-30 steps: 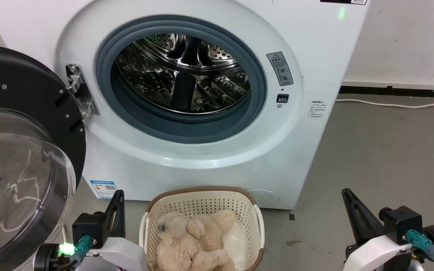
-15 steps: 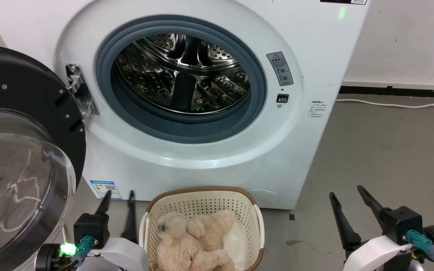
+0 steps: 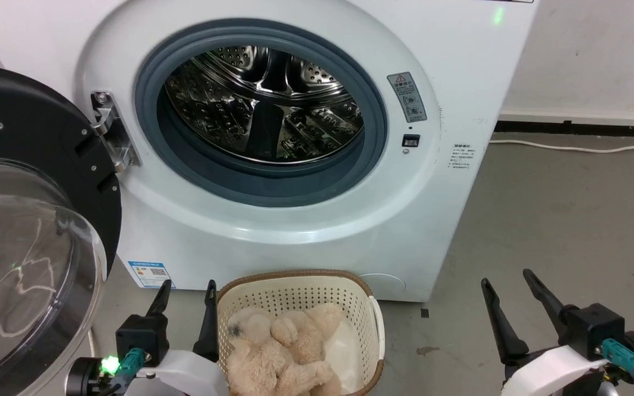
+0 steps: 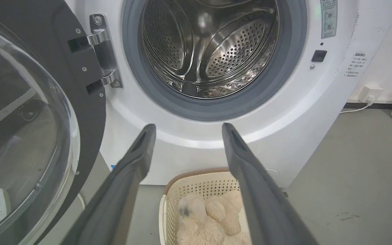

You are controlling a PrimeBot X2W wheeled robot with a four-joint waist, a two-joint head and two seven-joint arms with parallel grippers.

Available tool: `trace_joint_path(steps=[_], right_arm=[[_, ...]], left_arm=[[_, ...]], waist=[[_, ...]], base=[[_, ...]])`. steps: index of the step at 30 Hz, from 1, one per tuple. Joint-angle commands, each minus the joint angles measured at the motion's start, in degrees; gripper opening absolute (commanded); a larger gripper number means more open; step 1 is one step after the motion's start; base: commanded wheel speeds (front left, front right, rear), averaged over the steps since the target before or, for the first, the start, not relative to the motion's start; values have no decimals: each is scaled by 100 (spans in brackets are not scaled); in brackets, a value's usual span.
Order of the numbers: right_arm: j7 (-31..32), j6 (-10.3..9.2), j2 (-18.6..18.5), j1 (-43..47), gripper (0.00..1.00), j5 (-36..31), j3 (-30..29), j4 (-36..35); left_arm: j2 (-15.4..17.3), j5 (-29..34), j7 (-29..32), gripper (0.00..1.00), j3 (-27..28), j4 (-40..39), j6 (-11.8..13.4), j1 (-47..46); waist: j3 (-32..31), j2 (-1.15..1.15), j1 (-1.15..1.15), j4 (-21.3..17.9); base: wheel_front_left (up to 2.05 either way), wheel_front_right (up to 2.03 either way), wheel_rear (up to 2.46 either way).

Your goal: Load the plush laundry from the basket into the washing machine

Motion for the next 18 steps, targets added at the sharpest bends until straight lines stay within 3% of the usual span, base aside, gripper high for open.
trace_joint_path(steps=[1, 18], right_arm=[[-71, 0, -1, 66, 100, 83, 4, -35], [-275, 1, -1, -66, 100, 426, -74, -187]], left_arm=[[1, -66, -52, 100, -44, 42, 28, -70], [2, -550, 116, 100, -267, 965, 21, -787]], waist=[[29, 0, 0, -15], [606, 0, 0, -195]], base=[[0, 0, 0], [0, 0, 0]])
